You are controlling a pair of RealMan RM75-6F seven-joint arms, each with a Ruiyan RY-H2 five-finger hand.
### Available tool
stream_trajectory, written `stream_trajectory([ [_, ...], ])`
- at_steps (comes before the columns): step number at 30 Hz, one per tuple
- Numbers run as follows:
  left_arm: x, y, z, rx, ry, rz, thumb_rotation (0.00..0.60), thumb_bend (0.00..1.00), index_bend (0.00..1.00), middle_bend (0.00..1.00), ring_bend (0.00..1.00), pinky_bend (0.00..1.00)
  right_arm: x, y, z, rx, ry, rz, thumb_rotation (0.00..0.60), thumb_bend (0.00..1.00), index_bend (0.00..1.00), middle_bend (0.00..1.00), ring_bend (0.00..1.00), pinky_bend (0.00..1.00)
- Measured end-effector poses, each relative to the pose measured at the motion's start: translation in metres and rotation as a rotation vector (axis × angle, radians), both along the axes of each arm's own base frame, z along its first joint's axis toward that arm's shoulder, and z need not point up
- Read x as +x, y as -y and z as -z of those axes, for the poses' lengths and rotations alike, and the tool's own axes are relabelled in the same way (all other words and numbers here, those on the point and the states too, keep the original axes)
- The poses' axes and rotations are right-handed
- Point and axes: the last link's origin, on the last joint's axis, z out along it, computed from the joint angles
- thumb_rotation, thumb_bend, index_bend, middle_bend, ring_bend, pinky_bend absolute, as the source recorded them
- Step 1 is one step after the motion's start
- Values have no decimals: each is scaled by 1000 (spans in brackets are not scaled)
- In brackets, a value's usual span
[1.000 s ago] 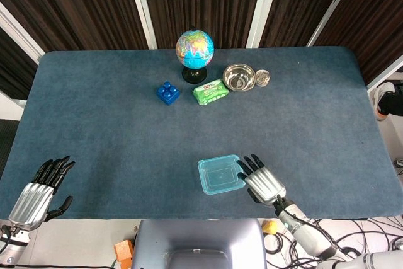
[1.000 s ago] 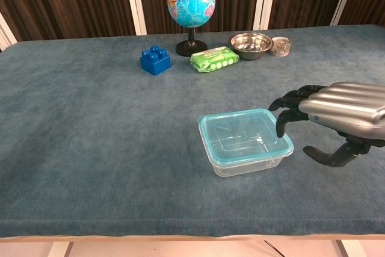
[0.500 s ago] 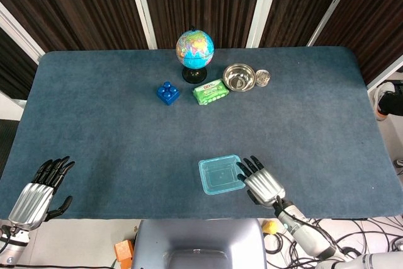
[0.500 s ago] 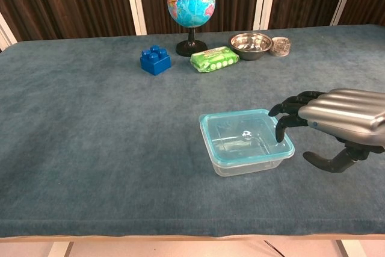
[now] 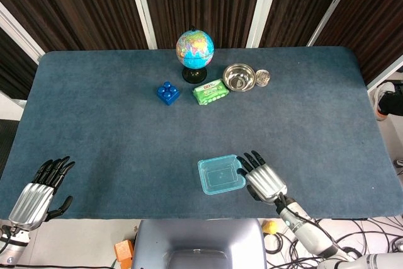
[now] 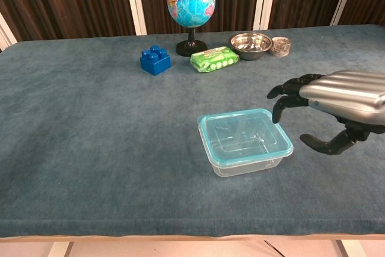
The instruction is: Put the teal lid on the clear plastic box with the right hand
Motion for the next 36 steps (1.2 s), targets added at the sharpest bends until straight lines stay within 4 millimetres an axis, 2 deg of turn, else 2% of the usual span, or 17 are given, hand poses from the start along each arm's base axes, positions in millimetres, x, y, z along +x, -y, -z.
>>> stream_trajectory([
  [6, 0, 0, 0, 0, 0, 1, 600, 382, 0, 1, 0, 0, 16, 3, 7, 15, 29, -19, 600, 478, 274, 53, 0, 0],
  [13, 0, 0, 0, -1, 0, 1, 600, 381, 0, 1, 0, 0, 40, 9, 32, 21, 32, -52, 600, 557, 278, 53, 0, 0],
  [20, -1, 0, -3, 7, 9, -2, 600, 382, 0, 1, 0, 0, 57, 18, 55, 22, 6, -27, 600, 584, 288, 53, 0, 0],
  [26, -1, 0, -3, 4, 9, 0, 600, 382, 0, 1, 0, 0, 64, 21, 60, 6, -10, -33, 600, 628, 291, 53, 0, 0],
  [36, -1, 0, -2, 2, 6, 0, 600, 389, 0, 1, 0, 0, 69, 24, 66, 5, -12, -17, 600, 628, 287, 53, 0, 0],
])
